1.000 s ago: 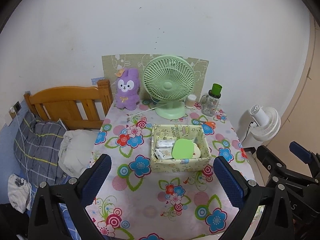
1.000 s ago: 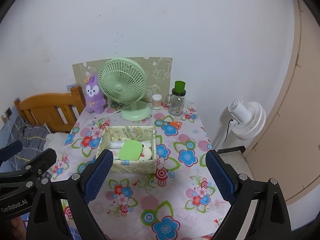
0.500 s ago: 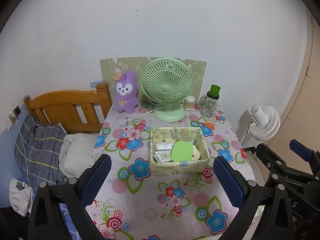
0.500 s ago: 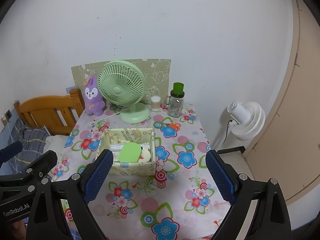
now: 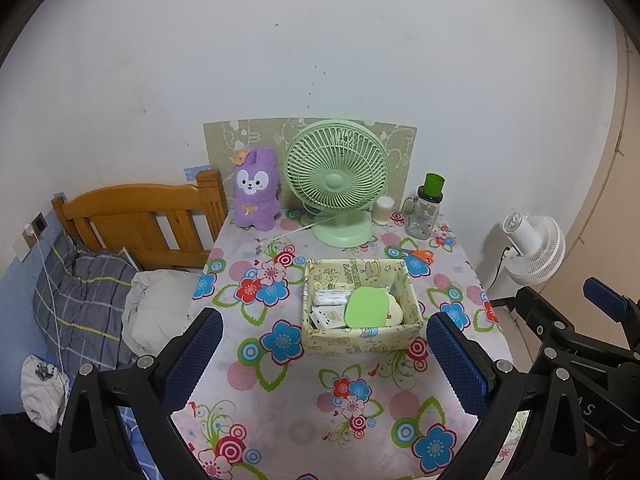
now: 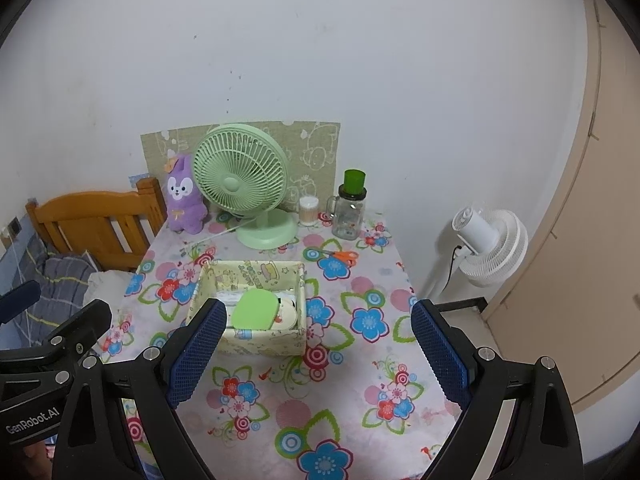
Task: Organize rigid objects
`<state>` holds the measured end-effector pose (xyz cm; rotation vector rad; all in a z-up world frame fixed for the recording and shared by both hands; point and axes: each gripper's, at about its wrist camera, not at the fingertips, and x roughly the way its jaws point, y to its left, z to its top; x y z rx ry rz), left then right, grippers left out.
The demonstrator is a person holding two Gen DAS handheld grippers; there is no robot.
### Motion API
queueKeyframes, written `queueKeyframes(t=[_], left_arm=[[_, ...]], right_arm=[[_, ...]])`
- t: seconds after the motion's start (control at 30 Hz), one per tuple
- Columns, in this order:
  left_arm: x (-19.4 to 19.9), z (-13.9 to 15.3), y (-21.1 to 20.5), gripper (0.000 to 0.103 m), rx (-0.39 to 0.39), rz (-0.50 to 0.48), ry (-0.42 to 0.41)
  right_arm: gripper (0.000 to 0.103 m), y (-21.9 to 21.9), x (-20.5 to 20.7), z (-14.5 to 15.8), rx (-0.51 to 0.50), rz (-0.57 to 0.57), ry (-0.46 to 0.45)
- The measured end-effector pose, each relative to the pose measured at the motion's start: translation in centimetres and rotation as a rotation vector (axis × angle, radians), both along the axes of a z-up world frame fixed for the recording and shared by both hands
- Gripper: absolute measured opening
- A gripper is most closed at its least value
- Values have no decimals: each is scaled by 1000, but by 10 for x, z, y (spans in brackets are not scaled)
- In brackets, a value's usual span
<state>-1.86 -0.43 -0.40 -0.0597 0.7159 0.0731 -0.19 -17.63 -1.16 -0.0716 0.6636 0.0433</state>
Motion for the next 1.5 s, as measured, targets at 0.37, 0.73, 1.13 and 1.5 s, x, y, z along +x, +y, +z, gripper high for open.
queueKeyframes(t=[0.37,0.73,1.13,1.5], left_arm=[[4,-1,-2,103,8,4,-6],[8,1,-5,103,10,2,-19],[10,2,-4,103,10,16,-28],[16,2,-2,103,8,25,-40]], right_arm=[[95,0,1,0,-3,-13,-10],[95,-2,3,2,0,-18,-18],[95,0,9,0,31,-8,-1],[95,1,14,2,24,-12,-21]])
